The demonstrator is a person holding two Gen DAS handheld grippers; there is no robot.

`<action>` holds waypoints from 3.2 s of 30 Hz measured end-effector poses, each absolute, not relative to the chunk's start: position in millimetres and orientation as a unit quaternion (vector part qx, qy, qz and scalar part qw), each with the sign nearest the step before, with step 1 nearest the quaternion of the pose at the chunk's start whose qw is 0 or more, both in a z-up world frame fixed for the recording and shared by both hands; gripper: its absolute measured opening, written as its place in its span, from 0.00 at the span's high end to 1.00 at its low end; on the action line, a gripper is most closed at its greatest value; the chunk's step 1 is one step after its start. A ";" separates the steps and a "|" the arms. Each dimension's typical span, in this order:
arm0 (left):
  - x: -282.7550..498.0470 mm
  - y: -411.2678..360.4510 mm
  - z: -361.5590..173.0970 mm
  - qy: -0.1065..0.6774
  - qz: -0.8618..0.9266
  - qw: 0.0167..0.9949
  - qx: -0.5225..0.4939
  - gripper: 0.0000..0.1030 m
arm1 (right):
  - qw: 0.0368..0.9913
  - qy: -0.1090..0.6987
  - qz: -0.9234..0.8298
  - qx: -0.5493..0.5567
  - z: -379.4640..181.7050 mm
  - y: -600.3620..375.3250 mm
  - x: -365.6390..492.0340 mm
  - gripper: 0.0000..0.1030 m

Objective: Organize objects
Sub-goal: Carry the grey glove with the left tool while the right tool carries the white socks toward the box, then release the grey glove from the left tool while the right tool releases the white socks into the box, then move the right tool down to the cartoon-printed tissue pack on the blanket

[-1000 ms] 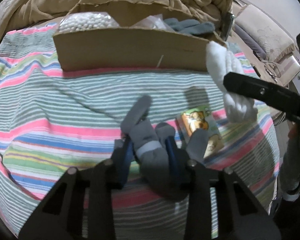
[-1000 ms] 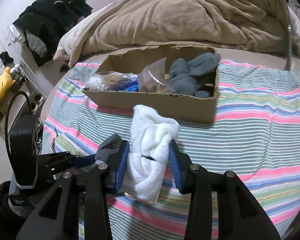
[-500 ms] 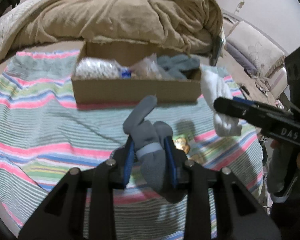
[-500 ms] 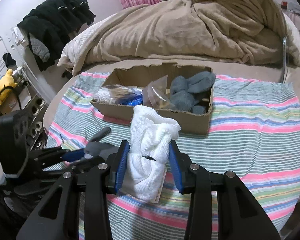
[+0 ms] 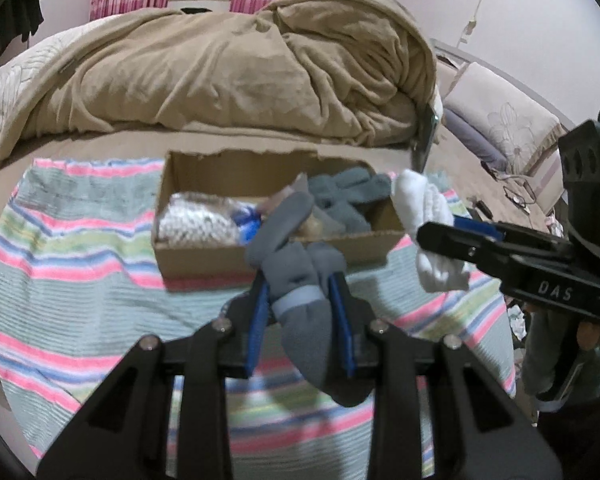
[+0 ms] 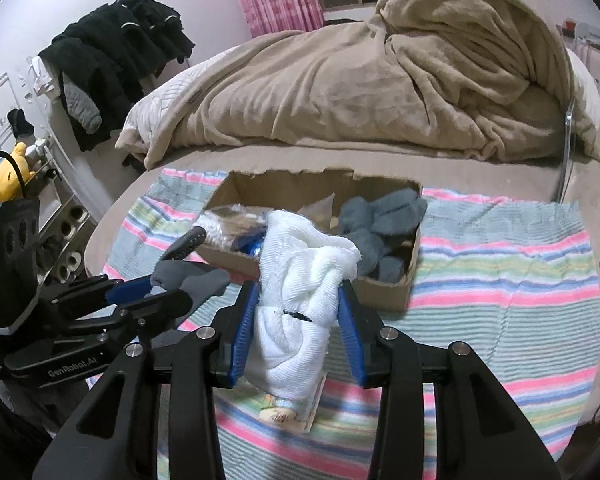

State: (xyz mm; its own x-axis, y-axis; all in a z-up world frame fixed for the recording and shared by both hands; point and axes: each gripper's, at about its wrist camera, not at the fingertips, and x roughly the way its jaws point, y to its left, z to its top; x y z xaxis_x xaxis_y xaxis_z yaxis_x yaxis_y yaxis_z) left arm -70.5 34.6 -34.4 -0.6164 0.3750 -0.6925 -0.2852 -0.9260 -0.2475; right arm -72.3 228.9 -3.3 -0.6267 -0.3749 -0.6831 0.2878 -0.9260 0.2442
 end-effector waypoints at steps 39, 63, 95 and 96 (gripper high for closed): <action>-183.9 47.4 -72.6 -0.055 0.893 0.172 -0.413 0.69 | 0.147 -0.032 -0.894 0.423 -61.5 244.7 -170.7 0.59; -153.7 53.4 -61.6 -0.029 0.896 0.156 -0.415 0.37 | 0.121 -0.027 -0.901 0.416 -47.3 239.9 -143.4 0.41; -32.5 -3.1 -34.6 -0.070 0.909 0.098 -0.399 0.29 | 0.133 -0.026 -0.898 0.419 -30.7 213.2 -47.7 0.36; -30.4 -3.6 -36.2 -0.069 0.909 0.097 -0.400 0.29 | 0.134 -0.025 -0.896 0.422 -32.3 212.3 -45.6 0.36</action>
State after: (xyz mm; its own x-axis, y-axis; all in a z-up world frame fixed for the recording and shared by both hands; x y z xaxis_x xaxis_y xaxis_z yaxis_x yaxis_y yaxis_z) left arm -30.4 -3.6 -36.2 -0.6607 0.2310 -0.7142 -0.1199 -0.9717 -0.2034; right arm -45.6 212.3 -32.3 -0.6086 -0.2610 -0.7493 0.2182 -0.9630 0.1582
